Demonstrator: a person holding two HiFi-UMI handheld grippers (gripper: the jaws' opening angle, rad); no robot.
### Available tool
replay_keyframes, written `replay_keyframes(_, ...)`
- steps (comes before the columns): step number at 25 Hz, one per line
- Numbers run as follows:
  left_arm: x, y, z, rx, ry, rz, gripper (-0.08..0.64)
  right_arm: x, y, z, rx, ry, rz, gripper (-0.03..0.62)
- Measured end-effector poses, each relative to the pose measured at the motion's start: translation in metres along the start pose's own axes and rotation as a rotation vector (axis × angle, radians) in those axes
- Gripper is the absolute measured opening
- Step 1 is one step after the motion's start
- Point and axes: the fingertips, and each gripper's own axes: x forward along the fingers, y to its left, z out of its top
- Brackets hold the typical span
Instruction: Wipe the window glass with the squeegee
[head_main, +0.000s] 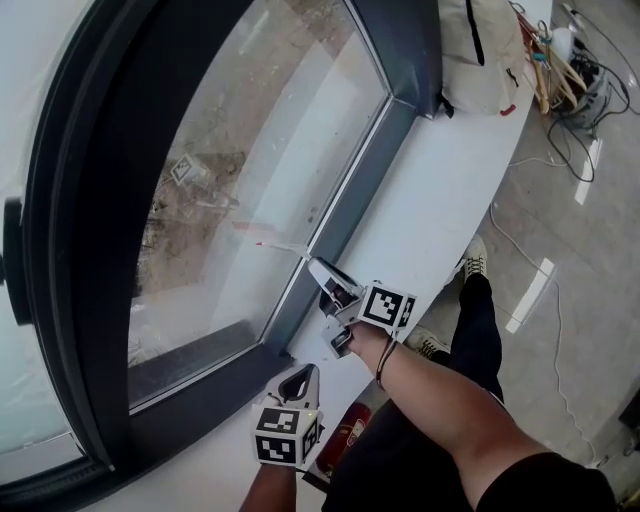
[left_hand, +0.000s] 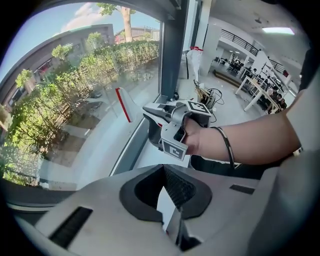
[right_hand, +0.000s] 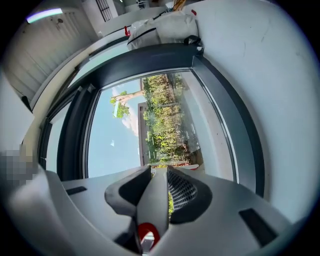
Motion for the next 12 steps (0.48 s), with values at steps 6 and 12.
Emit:
replay_keyframes(6,-0.0006,-0.0005,-0.0045,0.011,0.009,-0.008,0.000,-0.0020,-0.0047,-0.0103,0.021,-0.006,-0.007,0.095)
replay_keyframes(12,-0.0020,0.0043,-0.0088,-0.010,0.020,0.005,0.000,-0.0026,-0.0060,-0.0069,0.015,0.001,-0.022,0.094)
